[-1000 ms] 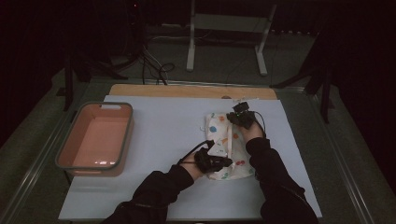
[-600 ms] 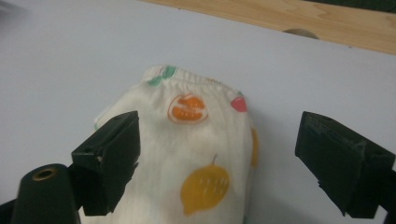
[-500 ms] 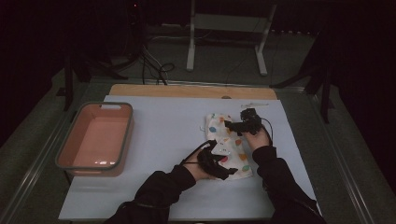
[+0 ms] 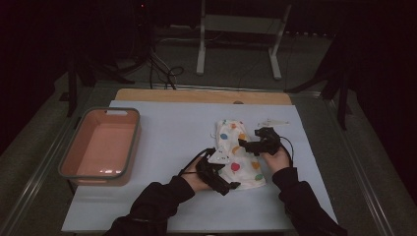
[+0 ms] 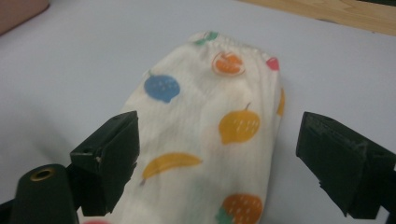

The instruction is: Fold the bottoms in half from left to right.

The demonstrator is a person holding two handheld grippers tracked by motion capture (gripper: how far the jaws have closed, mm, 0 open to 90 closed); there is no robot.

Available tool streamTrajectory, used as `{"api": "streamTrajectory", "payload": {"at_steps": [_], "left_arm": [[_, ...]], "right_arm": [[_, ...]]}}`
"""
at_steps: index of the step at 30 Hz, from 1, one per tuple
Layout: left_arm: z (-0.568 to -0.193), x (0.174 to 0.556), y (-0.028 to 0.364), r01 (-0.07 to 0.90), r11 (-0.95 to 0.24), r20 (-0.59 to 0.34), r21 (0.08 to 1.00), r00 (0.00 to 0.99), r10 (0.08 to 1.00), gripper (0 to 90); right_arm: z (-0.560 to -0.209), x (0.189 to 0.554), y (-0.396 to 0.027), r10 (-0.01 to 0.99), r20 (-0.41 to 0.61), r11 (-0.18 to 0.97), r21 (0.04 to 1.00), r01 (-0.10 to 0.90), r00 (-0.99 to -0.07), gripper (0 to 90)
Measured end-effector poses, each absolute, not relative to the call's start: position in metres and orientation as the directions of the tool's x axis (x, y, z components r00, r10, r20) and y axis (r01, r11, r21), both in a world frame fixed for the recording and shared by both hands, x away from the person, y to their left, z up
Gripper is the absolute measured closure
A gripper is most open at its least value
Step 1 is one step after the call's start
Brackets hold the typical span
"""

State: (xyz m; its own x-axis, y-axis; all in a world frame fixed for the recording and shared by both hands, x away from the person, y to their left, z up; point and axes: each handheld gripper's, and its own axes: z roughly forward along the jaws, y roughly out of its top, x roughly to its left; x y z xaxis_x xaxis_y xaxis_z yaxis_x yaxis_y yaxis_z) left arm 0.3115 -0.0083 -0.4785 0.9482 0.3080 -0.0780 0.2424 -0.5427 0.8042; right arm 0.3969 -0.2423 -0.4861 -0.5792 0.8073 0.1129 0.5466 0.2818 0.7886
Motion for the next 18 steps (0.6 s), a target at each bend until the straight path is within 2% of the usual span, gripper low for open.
{"api": "streamTrajectory", "payload": {"at_steps": [8, 18], "left_arm": [[-0.479, 0.306, 0.0, 0.252, -0.543, -0.073, 0.801, 0.941, 0.33, 3.5], [-0.481, 0.299, 0.003, 0.234, -0.563, -0.078, 0.792, 0.955, 0.288, 7.2]], "right_arm": [[-0.488, 0.373, -0.244, 0.783, 0.113, 0.296, 0.797, 0.527, -0.611, 13.7], [-0.485, 0.342, -0.265, 0.778, 0.123, 0.289, 0.801, 0.525, -0.616, 14.0]]}}
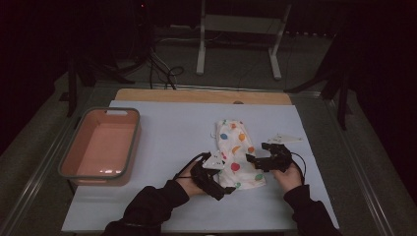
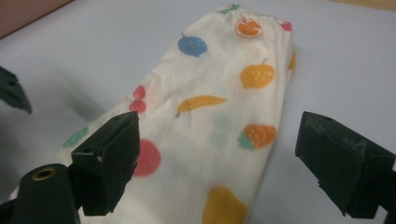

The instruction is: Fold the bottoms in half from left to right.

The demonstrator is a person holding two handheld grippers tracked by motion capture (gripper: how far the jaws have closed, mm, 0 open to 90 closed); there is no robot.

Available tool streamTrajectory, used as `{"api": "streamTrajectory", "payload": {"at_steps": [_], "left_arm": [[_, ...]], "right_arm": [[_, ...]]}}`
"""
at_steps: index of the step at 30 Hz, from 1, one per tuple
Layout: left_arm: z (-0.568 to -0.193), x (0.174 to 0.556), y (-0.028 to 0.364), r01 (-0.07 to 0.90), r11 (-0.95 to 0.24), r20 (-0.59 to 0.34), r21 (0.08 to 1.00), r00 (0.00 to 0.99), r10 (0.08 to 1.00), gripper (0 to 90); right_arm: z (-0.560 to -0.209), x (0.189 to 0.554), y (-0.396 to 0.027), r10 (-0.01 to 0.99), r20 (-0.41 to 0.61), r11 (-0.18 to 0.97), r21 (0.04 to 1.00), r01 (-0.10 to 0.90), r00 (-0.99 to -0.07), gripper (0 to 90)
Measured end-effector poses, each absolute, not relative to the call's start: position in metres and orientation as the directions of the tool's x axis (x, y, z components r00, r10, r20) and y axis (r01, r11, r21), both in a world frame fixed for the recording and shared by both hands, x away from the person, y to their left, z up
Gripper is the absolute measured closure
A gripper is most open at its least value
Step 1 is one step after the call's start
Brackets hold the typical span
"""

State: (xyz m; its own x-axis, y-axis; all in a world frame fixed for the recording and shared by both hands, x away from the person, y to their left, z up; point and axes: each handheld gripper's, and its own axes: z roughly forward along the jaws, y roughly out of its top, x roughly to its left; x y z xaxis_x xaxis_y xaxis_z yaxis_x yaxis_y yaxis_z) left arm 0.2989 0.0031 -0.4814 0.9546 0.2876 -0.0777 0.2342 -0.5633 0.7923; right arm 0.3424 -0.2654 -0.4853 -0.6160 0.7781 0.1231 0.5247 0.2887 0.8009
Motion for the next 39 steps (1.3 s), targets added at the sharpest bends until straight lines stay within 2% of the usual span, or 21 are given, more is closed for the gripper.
{"api": "streamTrajectory", "payload": {"at_steps": [6, 12, 17, 18, 19, 20, 22, 24, 25, 27, 30, 31, 39], "left_arm": [[-0.484, 0.299, 0.004, 0.242, -0.566, -0.086, 0.788, 0.954, 0.288, 8.1], [-0.49, 0.295, 0.006, 0.242, -0.58, -0.083, 0.778, 0.954, 0.288, 8.5], [-0.499, 0.292, 0.009, 0.223, -0.614, -0.066, 0.758, 0.961, 0.268, 17.4], [-0.5, 0.292, 0.01, 0.218, -0.618, -0.066, 0.755, 0.964, 0.258, 24.6], [-0.501, 0.291, 0.01, 0.214, -0.621, -0.068, 0.754, 0.965, 0.252, 27.4], [-0.502, 0.291, 0.01, 0.203, -0.635, -0.059, 0.745, 0.969, 0.24, 28.0], [-0.505, 0.291, 0.01, 0.187, -0.64, -0.058, 0.745, 0.974, 0.218, 35.3], [-0.505, 0.291, 0.01, 0.187, -0.64, -0.058, 0.745, 0.974, 0.218, 36.4], [-0.508, 0.292, 0.008, 0.161, -0.658, -0.038, 0.736, 0.98, 0.197, 41.6], [-0.51, 0.293, 0.006, 0.149, -0.671, -0.031, 0.727, 0.983, 0.183, 45.3], [-0.512, 0.295, 0.005, 0.123, -0.7, -0.01, 0.704, 0.987, 0.163, 46.7], [-0.513, 0.294, 0.004, 0.13, -0.695, -0.013, 0.708, 0.985, 0.171, 48.8], [-0.517, 0.296, 0.001, 0.106, -0.728, 0.022, 0.678, 0.986, 0.164, 58.8]], "right_arm": [[-0.487, 0.324, -0.279, 0.786, 0.12, 0.281, 0.805, 0.522, -0.607, 14.3], [-0.491, 0.307, -0.29, 0.793, 0.167, 0.252, 0.785, 0.565, -0.586, 14.9], [-0.498, 0.293, -0.293, 0.79, 0.182, 0.252, 0.774, 0.581, -0.586, 16.3], [-0.498, 0.29, -0.292, 0.798, 0.168, 0.265, 0.765, 0.587, -0.579, 26.4], [-0.499, 0.289, -0.293, 0.793, 0.166, 0.271, 0.767, 0.582, -0.586, 30.8], [-0.5, 0.288, -0.293, 0.789, 0.17, 0.268, 0.769, 0.58, -0.59, 31.4], [-0.502, 0.287, -0.293, 0.785, 0.19, 0.266, 0.756, 0.598, -0.589, 40.7], [-0.504, 0.286, -0.293, 0.787, 0.182, 0.277, 0.75, 0.6, -0.59, 40.8], [-0.507, 0.286, -0.292, 0.792, 0.192, 0.279, 0.73, 0.623, -0.58, 43.1], [-0.51, 0.285, -0.291, 0.798, 0.166, 0.305, 0.717, 0.627, -0.579, 44.5], [-0.511, 0.285, -0.29, 0.801, 0.162, 0.312, 0.708, 0.634, -0.576, 45.8], [-0.512, 0.285, -0.29, 0.806, 0.151, 0.323, 0.699, 0.638, -0.573, 51.6], [-0.515, 0.283, -0.284, 0.819, 0.087, 0.378, 0.661, 0.648, -0.567, 60.3]]}}
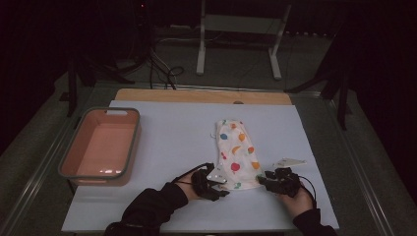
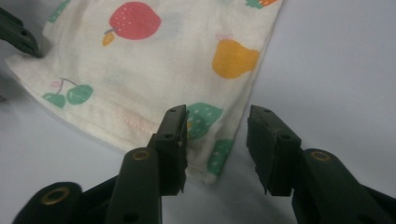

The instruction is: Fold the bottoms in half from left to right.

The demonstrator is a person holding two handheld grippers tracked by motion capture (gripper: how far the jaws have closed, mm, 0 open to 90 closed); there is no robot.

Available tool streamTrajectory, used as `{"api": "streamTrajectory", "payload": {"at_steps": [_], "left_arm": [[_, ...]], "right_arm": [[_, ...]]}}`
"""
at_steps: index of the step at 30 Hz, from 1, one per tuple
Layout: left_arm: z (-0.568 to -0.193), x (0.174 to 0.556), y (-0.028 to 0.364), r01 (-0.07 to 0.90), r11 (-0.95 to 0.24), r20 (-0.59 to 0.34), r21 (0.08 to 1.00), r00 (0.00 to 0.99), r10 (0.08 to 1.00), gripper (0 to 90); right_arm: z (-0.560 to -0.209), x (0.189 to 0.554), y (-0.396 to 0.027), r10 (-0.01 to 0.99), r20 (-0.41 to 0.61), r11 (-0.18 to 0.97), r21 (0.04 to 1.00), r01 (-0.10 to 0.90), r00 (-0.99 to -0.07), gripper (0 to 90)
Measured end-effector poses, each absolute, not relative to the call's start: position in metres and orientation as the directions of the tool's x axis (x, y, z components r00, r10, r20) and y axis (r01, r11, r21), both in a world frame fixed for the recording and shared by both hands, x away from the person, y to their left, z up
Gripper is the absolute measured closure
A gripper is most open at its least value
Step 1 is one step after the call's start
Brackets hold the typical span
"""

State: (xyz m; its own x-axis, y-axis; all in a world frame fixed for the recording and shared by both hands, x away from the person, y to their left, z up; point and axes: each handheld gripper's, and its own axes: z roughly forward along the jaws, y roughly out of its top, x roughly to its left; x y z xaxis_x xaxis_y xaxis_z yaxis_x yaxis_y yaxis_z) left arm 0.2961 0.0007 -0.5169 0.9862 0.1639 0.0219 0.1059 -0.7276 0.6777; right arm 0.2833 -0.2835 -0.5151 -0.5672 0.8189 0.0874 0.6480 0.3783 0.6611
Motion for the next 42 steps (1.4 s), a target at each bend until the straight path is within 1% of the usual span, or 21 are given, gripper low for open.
{"api": "streamTrajectory", "payload": {"at_steps": [2, 7, 9, 11, 13, 20, 25, 28, 30, 34, 36, 37, 42], "left_arm": [[-0.517, 0.297, 0.001, 0.111, -0.725, 0.026, 0.68, 0.984, 0.175, 63.3], [-0.518, 0.3, 0.003, 0.118, -0.718, 0.033, 0.686, 0.981, 0.193, 75.4], [-0.518, 0.301, 0.003, 0.106, -0.722, 0.05, 0.684, 0.98, 0.192, 81.2], [-0.517, 0.303, 0.004, 0.099, -0.727, 0.055, 0.679, 0.981, 0.185, 84.8], [-0.516, 0.303, 0.005, 0.092, -0.731, 0.059, 0.676, 0.982, 0.179, 86.3], [-0.501, 0.303, 0.018, 0.1, -0.722, 0.049, 0.684, 0.982, 0.183, 86.8], [-0.493, 0.294, 0.026, 0.091, -0.729, 0.052, 0.679, 0.984, 0.172, 86.8], [-0.493, 0.288, 0.027, 0.085, -0.731, 0.043, 0.677, 0.987, 0.155, 86.7], [-0.494, 0.282, 0.028, 0.069, -0.744, 0.055, 0.664, 0.989, 0.14, 86.7], [-0.496, 0.272, 0.03, 0.087, -0.736, 0.017, 0.671, 0.991, 0.133, 86.7], [-0.497, 0.27, 0.031, 0.069, -0.748, 0.03, 0.661, 0.993, 0.118, 86.6], [-0.498, 0.268, 0.031, 0.084, -0.737, 0.017, 0.67, 0.992, 0.128, 86.6], [-0.501, 0.264, 0.036, 0.096, -0.738, -0.001, 0.668, 0.992, 0.128, 86.5]], "right_arm": [[-0.515, 0.282, -0.283, 0.818, 0.072, 0.388, 0.663, 0.64, -0.571, 64.8], [-0.515, 0.283, -0.283, 0.821, 0.11, 0.363, 0.658, 0.66, -0.56, 77.1], [-0.516, 0.283, -0.283, 0.818, 0.134, 0.349, 0.659, 0.667, -0.56, 82.6], [-0.515, 0.284, -0.281, 0.82, 0.144, 0.34, 0.657, 0.673, -0.554, 87.0], [-0.515, 0.283, -0.28, 0.823, 0.132, 0.344, 0.658, 0.669, -0.553, 87.9], [-0.509, 0.278, -0.274, 0.834, 0.179, 0.297, 0.653, 0.697, -0.523, 88.4], [-0.504, 0.27, -0.266, 0.83, 0.188, 0.291, 0.656, 0.696, -0.525, 88.4], [-0.503, 0.264, -0.261, 0.827, 0.183, 0.303, 0.652, 0.695, -0.532, 88.4], [-0.503, 0.26, -0.261, 0.825, 0.183, 0.306, 0.65, 0.696, -0.535, 88.4], [-0.502, 0.249, -0.264, 0.821, 0.215, 0.287, 0.646, 0.707, -0.529, 88.3], [-0.503, 0.243, -0.263, 0.819, 0.22, 0.285, 0.645, 0.709, -0.53, 88.3], [-0.503, 0.24, -0.263, 0.815, 0.225, 0.285, 0.646, 0.708, -0.533, 88.3], [-0.502, 0.231, -0.261, 0.812, 0.237, 0.28, 0.644, 0.711, -0.534, 88.3]]}}
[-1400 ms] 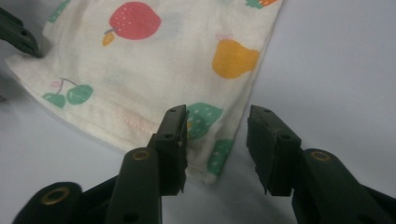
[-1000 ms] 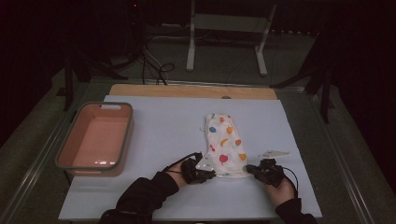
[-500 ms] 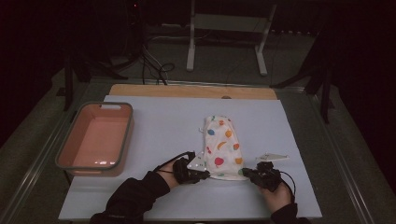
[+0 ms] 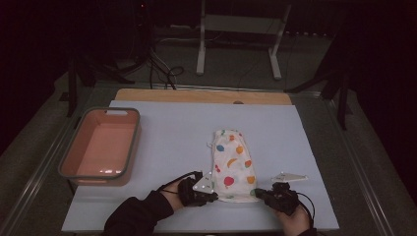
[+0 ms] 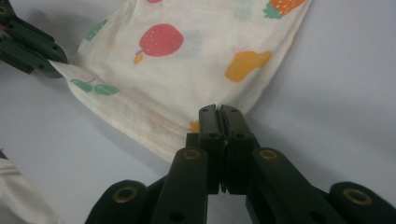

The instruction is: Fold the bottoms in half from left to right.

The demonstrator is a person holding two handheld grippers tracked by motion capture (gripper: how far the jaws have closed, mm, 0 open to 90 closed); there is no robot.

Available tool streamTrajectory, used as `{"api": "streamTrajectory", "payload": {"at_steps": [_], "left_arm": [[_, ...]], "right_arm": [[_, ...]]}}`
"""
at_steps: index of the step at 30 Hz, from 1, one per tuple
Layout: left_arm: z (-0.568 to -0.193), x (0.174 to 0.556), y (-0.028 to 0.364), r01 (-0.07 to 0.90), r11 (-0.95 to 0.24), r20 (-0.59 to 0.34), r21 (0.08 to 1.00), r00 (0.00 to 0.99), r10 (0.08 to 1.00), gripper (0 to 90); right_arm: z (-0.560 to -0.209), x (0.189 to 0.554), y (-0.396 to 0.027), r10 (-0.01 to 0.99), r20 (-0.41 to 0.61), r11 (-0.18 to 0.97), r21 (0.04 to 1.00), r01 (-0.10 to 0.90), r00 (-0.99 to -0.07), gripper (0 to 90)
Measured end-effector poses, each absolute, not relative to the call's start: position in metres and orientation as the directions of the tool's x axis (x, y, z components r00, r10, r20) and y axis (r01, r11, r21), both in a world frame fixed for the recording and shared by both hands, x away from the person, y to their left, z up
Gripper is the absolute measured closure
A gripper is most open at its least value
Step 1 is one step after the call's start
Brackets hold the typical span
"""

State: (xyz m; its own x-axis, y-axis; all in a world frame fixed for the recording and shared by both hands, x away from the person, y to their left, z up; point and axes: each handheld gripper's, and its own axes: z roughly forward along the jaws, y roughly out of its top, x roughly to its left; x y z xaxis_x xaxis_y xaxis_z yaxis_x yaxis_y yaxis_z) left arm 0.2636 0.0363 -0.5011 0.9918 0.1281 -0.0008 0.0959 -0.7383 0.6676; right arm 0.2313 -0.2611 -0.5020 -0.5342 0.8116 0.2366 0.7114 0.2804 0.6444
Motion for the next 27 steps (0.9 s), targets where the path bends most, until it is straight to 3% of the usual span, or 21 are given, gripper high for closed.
{"api": "streamTrajectory", "payload": {"at_steps": [10, 13, 17, 19, 23, 27], "left_arm": [[-0.507, 0.251, 0.037, 0.091, -0.738, -0.035, 0.669, 0.995, 0.092, 84.5], [-0.509, 0.249, 0.036, 0.099, -0.739, -0.076, 0.667, 0.995, 0.064, 80.4], [-0.508, 0.247, 0.036, 0.093, -0.738, -0.1, 0.668, 0.994, 0.035, 70.8], [-0.507, 0.248, 0.036, 0.092, -0.735, -0.107, 0.672, 0.994, 0.026, 65.4], [-0.503, 0.25, 0.038, 0.117, -0.716, -0.096, 0.688, 0.993, 0.07, 42.1], [-0.499, 0.254, 0.041, 0.136, -0.696, -0.095, 0.705, 0.991, 0.097, 28.9]], "right_arm": [[-0.505, 0.215, -0.261, 0.806, 0.252, 0.285, 0.628, 0.724, -0.536, 86.5], [-0.504, 0.214, -0.262, 0.807, 0.253, 0.279, 0.632, 0.723, -0.533, 80.7], [-0.501, 0.214, -0.261, 0.799, 0.252, 0.271, 0.66, 0.701, -0.546, 65.7], [-0.5, 0.215, -0.261, 0.791, 0.264, 0.262, 0.67, 0.695, -0.552, 53.7], [-0.497, 0.218, -0.261, 0.782, 0.271, 0.25, 0.689, 0.68, -0.562, 32.1], [-0.494, 0.22, -0.262, 0.765, 0.275, 0.25, 0.706, 0.662, -0.583, 23.6]]}}
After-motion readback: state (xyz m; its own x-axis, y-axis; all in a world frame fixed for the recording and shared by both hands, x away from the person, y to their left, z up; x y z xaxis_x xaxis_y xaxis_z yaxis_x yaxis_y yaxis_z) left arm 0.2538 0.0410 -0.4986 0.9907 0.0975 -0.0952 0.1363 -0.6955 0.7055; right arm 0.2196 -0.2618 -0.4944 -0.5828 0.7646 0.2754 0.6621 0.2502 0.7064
